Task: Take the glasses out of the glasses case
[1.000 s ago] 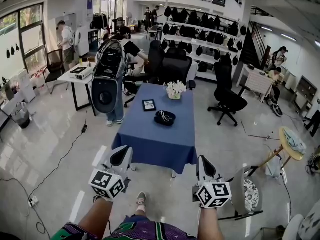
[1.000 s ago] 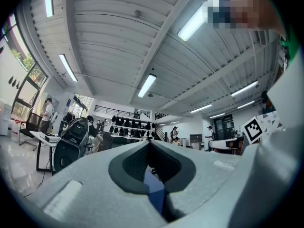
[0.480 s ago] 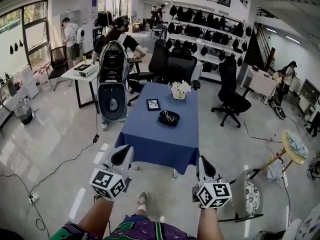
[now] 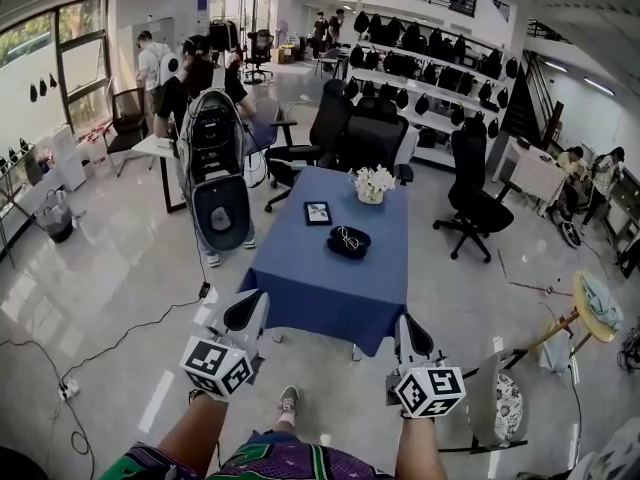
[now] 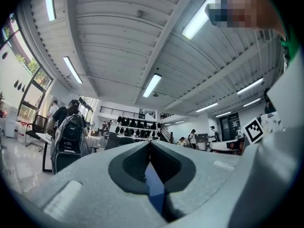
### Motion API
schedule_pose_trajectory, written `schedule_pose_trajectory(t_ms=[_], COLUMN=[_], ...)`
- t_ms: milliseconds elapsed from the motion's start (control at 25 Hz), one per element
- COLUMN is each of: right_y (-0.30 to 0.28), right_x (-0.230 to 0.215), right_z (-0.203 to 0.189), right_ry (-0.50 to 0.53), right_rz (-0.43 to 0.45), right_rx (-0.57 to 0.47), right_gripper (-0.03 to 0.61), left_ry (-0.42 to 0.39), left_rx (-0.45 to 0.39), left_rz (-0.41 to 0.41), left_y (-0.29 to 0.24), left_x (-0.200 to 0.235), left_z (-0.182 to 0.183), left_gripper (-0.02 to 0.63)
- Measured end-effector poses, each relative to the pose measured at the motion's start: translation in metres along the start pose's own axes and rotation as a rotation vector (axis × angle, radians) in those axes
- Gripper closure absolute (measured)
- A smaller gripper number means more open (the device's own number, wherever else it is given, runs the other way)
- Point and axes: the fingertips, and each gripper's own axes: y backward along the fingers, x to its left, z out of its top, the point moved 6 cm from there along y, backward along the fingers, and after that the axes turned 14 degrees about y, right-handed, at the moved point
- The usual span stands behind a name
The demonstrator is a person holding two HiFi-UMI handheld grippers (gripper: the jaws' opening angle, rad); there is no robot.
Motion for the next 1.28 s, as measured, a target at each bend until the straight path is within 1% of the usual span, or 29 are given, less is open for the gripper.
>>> schedule_pose_trajectory(t_ms=[240, 760, 1280], right_y=[-0.021, -0.090, -0.180], right_x=[-0.008, -0.036, -0.056], right_z=[0.001, 0.000, -0.001], right_ry=[0.002, 0.012, 0.018], right_rz=[0.012, 0.054, 0.065], right_rx=[0.008, 0.011, 0.022], right_gripper=[0.577, 0.577, 0.577], left_ry=[0.005, 0.013, 0.018], left_rx=[0.001, -0.018, -0.010], left_rz=[0.012, 0.034, 0.036], left_y=[-0.014, -0.072, -0.144], left_x=[0.010, 0.036, 0.090], left_z=[0.003, 0.009, 0.017], left_gripper=[0.597, 0.597, 0.597])
